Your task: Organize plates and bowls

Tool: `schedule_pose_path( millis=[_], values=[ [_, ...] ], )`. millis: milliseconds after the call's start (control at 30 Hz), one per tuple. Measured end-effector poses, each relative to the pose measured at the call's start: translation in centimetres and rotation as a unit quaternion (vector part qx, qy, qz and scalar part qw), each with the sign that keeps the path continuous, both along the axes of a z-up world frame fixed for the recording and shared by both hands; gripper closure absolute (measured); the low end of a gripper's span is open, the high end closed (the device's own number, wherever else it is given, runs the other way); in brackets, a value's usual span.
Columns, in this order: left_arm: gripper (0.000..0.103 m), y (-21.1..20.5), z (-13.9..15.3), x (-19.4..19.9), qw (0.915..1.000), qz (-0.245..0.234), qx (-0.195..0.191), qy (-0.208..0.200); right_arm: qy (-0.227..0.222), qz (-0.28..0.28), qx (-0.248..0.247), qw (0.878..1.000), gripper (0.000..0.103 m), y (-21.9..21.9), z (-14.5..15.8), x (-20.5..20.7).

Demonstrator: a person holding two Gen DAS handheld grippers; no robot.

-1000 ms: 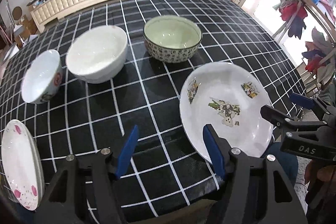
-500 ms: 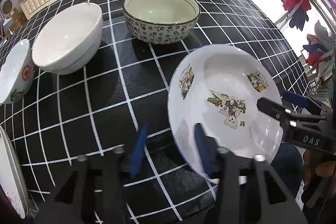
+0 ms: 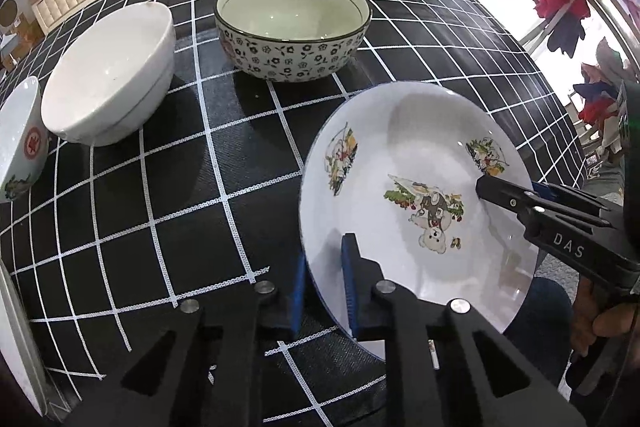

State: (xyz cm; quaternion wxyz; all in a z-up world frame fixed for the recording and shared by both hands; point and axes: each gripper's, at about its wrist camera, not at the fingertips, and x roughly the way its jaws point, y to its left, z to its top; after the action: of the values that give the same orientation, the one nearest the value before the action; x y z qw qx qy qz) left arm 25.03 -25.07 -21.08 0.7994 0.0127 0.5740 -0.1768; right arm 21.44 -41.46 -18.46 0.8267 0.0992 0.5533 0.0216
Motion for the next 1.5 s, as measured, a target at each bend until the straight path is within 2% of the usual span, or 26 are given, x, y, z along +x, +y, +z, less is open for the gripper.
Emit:
schedule_pose_path(
  millis=[333, 600, 1033, 1200, 1500],
  values=[
    [0.088, 1.9, 1.2, -1.2, 1.0, 0.001, 0.0, -0.007, -0.02, 0.012, -0.006, 1.0, 0.072, 3.0, 2.4, -1.0],
    [0.088, 6.4, 4.0, -2.5, 0.9991, 0.028, -0.006, -0.032, -0.041, 0.046, -0.008, 0.998, 0.072, 7.8, 4.7, -1.2],
    [0.088, 18.6, 7.4, -5.6, 0.9917, 0.108, -0.001, -0.069, -0.06, 0.135, -0.008, 0.989, 0.072, 19.5, 6.1, -0.7],
    [0.088, 24.0, 7.9, -7.2, 0.9863, 0.146, 0.009, -0.076, -0.058, 0.175, 0.005, 0.983, 0.072, 24.8, 5.9, -0.4],
    [0.088, 32.7, 7.8, -9.9, 0.975, 0.208, 0.024, -0.074, -0.052, 0.228, -0.01, 0.972, 0.072, 32.2, 4.8, -0.4]
  ],
)
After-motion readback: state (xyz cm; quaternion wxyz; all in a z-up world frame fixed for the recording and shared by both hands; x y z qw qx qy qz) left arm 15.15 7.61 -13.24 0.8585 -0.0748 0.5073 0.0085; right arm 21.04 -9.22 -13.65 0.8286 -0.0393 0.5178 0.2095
